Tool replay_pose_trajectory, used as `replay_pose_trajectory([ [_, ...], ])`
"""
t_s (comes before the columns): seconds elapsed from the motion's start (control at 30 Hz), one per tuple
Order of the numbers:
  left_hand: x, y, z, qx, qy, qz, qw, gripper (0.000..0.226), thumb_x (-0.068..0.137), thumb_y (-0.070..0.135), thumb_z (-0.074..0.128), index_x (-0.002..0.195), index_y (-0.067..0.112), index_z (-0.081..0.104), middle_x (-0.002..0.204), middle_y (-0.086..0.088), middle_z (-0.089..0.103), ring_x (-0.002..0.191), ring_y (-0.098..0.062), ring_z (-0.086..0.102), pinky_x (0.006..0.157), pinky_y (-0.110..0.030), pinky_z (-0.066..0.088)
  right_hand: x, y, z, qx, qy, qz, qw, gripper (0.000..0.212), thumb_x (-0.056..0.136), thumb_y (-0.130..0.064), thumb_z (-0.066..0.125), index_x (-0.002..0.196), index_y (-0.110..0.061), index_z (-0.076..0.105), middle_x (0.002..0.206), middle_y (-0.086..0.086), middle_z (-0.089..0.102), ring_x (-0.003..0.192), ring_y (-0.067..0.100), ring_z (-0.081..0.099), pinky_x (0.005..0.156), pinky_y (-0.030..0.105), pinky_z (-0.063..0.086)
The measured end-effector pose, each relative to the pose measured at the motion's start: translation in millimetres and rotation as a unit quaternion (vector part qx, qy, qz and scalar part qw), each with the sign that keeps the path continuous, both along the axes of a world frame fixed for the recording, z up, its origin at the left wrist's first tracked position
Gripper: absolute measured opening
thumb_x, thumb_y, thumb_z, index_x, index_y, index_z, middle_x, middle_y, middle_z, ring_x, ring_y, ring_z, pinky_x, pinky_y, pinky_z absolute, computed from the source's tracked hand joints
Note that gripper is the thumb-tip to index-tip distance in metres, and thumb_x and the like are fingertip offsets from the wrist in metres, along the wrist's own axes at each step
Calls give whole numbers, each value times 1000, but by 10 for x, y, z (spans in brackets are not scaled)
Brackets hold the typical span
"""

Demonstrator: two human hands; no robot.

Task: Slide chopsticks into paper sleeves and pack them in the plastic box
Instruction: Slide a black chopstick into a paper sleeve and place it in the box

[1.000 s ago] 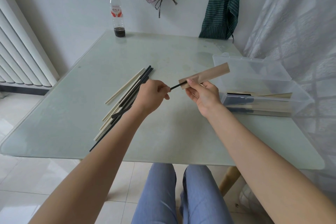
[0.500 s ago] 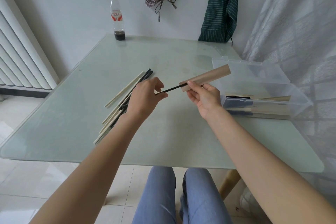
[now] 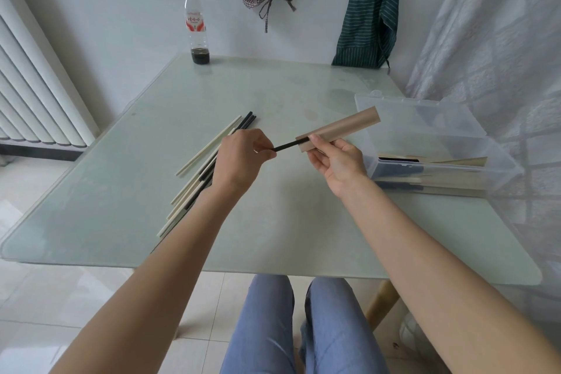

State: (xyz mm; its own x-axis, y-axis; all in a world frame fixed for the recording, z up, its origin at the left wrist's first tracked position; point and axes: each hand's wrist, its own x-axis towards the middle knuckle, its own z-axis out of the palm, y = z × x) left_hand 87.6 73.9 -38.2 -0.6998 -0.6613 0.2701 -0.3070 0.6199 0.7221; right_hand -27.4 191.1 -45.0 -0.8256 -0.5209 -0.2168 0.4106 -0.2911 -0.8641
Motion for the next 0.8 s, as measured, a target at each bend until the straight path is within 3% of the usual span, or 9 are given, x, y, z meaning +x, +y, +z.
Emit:
replay_pose_trajectory([
  [0.23, 6, 23, 8, 53, 45, -1, 998, 15, 80, 13, 72, 93, 14, 64, 65, 10, 61, 67, -1, 58, 55, -5, 39, 102, -107, -15, 14, -1, 54, 998, 9, 82, -3, 67, 87, -9, 62, 85, 7, 66, 71, 14, 65, 59, 17, 54],
  [0.4, 163, -115, -50, 63, 27, 14, 998, 21, 77, 15, 75, 94, 12, 63, 73, 4, 64, 74, -13, 61, 60, -16, 43, 128, -209, -17, 31, 9, 85, 996, 6, 83, -10, 68, 85, -12, 63, 85, 6, 69, 70, 15, 68, 63, 20, 55],
  [0.5, 288, -299, -162, 46, -65, 76, 994, 31, 74, 10, 77, 101, 10, 62, 96, -5, 59, 88, -20, 54, 67, -23, 35, 145, -300, -29, 31, -5, 25, 999, 10, 84, -6, 66, 78, -11, 60, 80, 5, 66, 69, 15, 65, 62, 18, 55],
  [0.57, 370, -393, -242, 20, -132, 107, 985, 26, 76, 8, 74, 100, 6, 63, 102, -10, 57, 95, -25, 53, 71, -25, 33, 142, -354, -53, 28, -21, -14, 999, 13, 85, -3, 64, 75, -9, 59, 74, 4, 66, 63, 13, 66, 57, 16, 54],
  [0.67, 413, -424, -323, -6, -202, 127, 971, 15, 81, 4, 66, 96, 1, 64, 106, -16, 57, 88, -31, 53, 69, -30, 37, 164, -433, -90, 27, -35, -45, 998, 12, 85, -1, 63, 76, -7, 58, 71, 5, 66, 55, 12, 66, 54, 16, 54],
  [0.8, 374, -431, -355, -15, -240, 145, 960, 13, 82, 2, 60, 93, 2, 65, 98, -16, 63, 82, -36, 58, 62, -31, 41, 193, -493, -116, 26, -36, -49, 998, 10, 85, -1, 62, 78, -5, 58, 79, 9, 65, 68, 19, 65, 57, 17, 55],
])
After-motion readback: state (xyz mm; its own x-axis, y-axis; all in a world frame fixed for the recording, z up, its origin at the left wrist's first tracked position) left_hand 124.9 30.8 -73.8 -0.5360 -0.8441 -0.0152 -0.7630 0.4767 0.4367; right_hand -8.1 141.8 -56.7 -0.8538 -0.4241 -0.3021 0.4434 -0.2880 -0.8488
